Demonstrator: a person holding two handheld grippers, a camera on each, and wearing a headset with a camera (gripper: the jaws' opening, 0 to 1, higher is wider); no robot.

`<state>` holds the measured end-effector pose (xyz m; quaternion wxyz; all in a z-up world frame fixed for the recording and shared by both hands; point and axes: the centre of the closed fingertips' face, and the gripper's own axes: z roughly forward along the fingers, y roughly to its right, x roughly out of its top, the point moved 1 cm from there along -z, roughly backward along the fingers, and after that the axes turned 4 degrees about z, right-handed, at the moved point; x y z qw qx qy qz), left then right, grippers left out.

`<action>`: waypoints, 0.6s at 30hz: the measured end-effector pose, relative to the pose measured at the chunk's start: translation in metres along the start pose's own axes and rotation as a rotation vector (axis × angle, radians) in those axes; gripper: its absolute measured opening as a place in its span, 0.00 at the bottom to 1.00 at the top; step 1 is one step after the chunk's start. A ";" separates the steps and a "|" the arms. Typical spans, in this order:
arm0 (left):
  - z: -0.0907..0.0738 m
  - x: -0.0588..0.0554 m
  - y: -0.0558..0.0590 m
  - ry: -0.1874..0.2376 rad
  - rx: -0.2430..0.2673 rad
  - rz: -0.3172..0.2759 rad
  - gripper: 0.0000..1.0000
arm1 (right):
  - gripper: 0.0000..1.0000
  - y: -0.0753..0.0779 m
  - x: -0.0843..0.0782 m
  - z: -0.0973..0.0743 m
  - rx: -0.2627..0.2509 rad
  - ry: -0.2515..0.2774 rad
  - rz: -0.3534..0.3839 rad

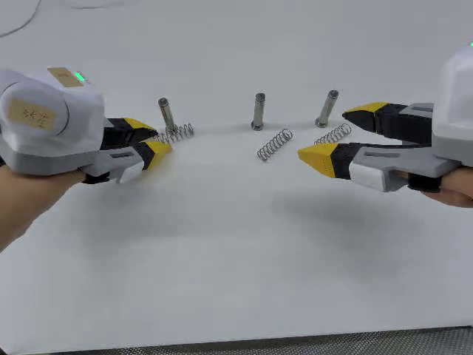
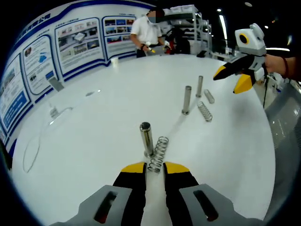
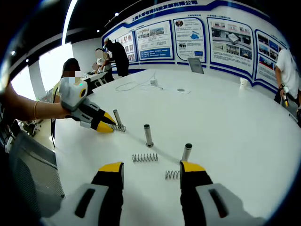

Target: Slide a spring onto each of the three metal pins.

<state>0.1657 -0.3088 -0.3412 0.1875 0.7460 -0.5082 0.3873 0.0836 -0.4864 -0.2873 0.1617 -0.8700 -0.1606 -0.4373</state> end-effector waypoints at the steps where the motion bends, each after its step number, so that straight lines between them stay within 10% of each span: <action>1: 0.000 0.000 0.000 0.000 -0.003 0.004 0.14 | 0.49 0.000 0.000 0.000 -0.001 -0.001 0.001; 18: -0.005 0.000 0.009 0.039 -0.007 0.023 0.10 | 0.49 -0.004 0.001 -0.003 0.003 0.004 0.022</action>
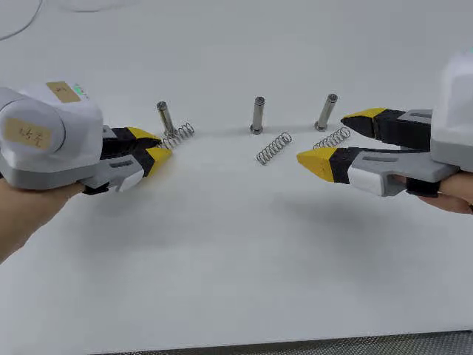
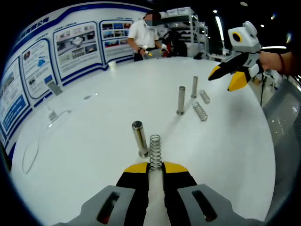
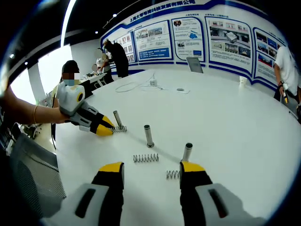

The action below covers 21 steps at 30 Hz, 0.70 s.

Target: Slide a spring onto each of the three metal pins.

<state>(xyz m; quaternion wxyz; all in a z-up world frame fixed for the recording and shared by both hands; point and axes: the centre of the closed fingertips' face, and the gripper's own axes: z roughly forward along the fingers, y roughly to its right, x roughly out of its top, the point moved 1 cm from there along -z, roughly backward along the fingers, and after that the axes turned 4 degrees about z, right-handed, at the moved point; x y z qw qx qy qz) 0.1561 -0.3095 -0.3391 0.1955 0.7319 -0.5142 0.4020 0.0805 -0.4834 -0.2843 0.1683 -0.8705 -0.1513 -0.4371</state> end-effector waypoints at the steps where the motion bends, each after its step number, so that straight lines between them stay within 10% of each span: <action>1: -0.001 0.000 0.001 0.001 -0.001 -0.003 0.10 | 0.49 -0.001 0.000 0.000 0.002 0.001 0.003; 21: -0.033 0.027 0.027 0.145 0.055 -0.119 0.09 | 0.45 -0.024 0.031 -0.002 0.054 0.093 0.063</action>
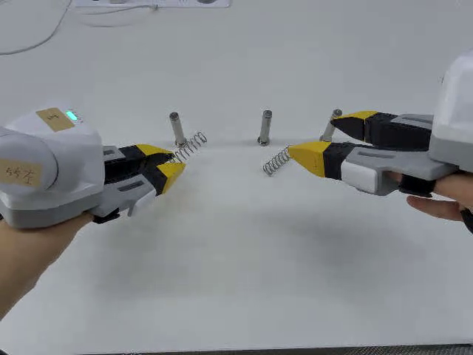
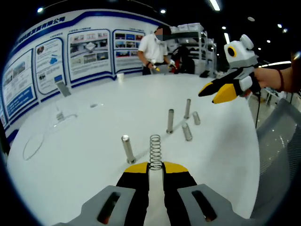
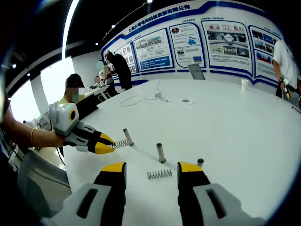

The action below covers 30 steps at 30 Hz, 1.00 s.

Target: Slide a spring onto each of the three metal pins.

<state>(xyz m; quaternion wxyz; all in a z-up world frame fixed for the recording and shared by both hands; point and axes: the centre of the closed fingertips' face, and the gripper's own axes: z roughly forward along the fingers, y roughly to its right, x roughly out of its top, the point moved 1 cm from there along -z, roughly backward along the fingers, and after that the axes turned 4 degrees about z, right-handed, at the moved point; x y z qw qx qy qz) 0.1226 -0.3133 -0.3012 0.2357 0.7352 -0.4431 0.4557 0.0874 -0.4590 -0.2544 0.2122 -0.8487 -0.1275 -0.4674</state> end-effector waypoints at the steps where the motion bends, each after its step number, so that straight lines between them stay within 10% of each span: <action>1: -0.001 0.003 0.002 0.017 0.002 -0.016 0.09 | 0.44 -0.003 0.002 0.000 0.007 0.008 0.014; 11: -0.012 0.029 0.018 0.133 0.009 -0.127 0.10 | 0.41 -0.032 0.018 0.005 0.079 0.075 0.110; 30: -0.028 0.065 0.040 0.274 -0.011 -0.157 0.10 | 0.32 -0.064 0.050 0.017 0.237 0.213 0.504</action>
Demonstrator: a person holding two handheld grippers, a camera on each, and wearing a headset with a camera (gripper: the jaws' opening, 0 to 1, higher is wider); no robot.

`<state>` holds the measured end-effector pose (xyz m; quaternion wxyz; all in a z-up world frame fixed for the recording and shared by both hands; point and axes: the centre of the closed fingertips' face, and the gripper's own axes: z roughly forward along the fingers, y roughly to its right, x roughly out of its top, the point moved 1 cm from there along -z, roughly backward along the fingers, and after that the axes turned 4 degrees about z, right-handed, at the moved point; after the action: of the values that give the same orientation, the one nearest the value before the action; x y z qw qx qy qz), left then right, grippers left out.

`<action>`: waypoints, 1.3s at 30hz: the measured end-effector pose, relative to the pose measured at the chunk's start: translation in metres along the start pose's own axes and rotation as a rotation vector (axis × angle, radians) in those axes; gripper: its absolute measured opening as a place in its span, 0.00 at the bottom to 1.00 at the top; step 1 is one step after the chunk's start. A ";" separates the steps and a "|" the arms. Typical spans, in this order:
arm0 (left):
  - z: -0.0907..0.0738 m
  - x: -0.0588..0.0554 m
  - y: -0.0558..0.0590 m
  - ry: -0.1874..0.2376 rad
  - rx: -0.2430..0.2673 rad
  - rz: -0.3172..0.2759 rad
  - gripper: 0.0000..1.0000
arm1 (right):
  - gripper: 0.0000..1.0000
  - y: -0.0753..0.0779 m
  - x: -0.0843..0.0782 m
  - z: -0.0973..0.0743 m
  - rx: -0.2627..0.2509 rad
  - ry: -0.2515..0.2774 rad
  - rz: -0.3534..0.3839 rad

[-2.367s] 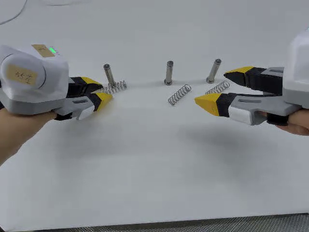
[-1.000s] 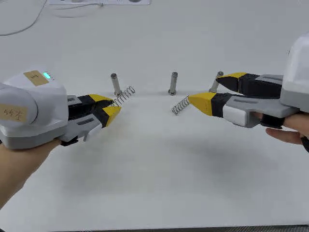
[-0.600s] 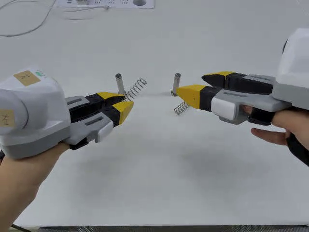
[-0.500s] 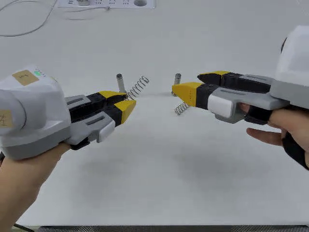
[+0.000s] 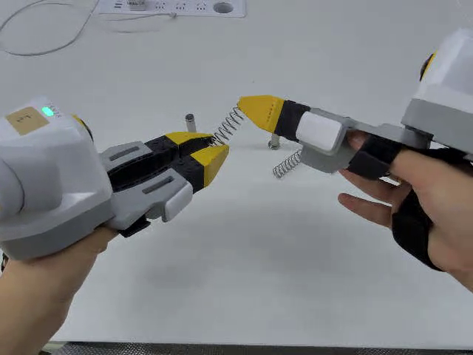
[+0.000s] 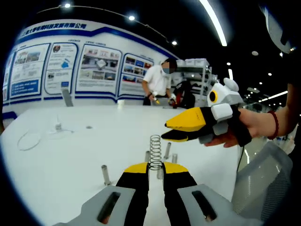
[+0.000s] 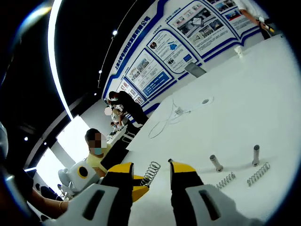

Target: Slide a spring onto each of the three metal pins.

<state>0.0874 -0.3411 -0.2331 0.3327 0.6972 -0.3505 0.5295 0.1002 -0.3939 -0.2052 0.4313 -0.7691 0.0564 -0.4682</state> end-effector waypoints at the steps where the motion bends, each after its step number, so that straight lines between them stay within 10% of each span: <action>1: 0.000 0.002 0.001 0.006 0.000 0.004 0.10 | 0.31 -0.001 0.000 0.000 0.003 0.003 0.008; 18: -0.002 0.018 0.014 0.086 -0.024 -0.066 0.10 | 0.20 -0.011 0.000 0.004 0.042 0.022 0.104; 39: -0.003 0.017 0.013 0.069 -0.026 -0.062 0.10 | 0.11 -0.025 -0.006 0.006 0.089 -0.007 0.056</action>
<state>0.0781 -0.3480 -0.2144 0.3701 0.6846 -0.3239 0.5380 0.0934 -0.3716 -0.1924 0.4782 -0.7489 0.0555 -0.4553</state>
